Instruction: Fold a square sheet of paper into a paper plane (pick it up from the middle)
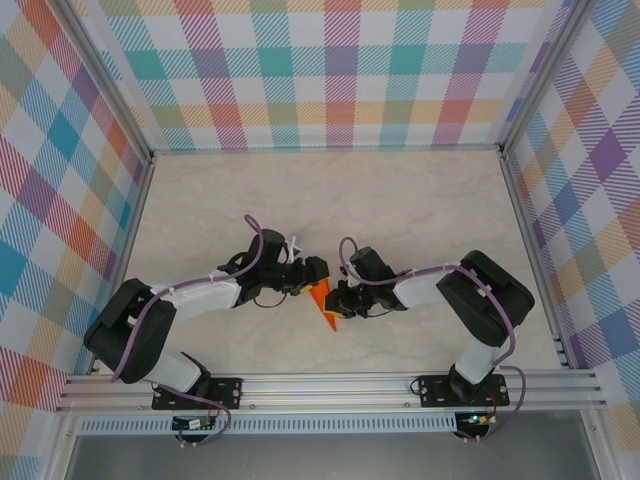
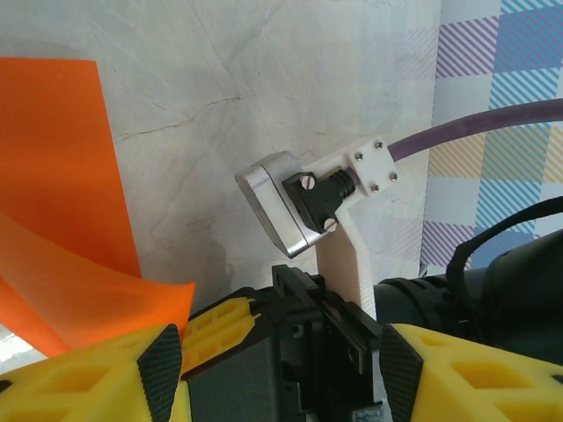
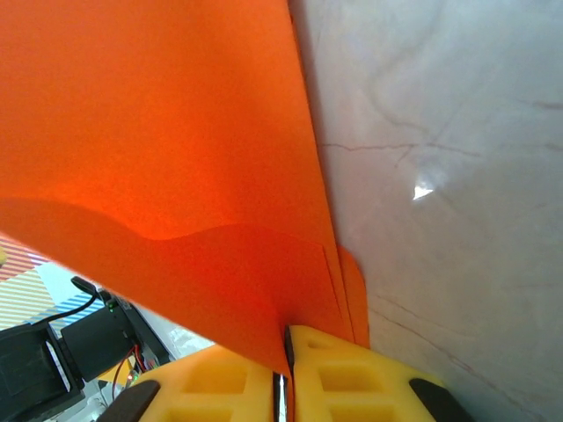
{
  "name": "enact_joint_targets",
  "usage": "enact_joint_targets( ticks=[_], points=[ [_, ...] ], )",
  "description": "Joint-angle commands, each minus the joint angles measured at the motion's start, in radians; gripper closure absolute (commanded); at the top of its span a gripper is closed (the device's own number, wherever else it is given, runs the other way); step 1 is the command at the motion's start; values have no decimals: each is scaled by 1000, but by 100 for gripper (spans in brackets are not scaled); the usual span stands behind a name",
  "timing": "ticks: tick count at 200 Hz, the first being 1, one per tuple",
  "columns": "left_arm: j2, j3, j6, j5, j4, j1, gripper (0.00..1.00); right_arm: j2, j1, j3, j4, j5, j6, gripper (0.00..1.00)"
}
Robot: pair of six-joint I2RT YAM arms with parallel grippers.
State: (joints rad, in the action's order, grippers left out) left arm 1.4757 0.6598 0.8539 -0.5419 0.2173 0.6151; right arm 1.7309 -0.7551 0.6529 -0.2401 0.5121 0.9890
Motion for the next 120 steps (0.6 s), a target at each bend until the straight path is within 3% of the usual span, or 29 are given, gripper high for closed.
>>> enact_joint_targets(
  ticks=[1,55,120],
  points=[
    [42,17,-28,-25,39,19,37,69,-24,3,111,-67,-19,87],
    [116,39,0,-7,115,27,37,71,-25,18,129,-63,-26,86],
    [56,19,7,2,131,28,35,70,-23,36,172,-69,-48,86]
  ],
)
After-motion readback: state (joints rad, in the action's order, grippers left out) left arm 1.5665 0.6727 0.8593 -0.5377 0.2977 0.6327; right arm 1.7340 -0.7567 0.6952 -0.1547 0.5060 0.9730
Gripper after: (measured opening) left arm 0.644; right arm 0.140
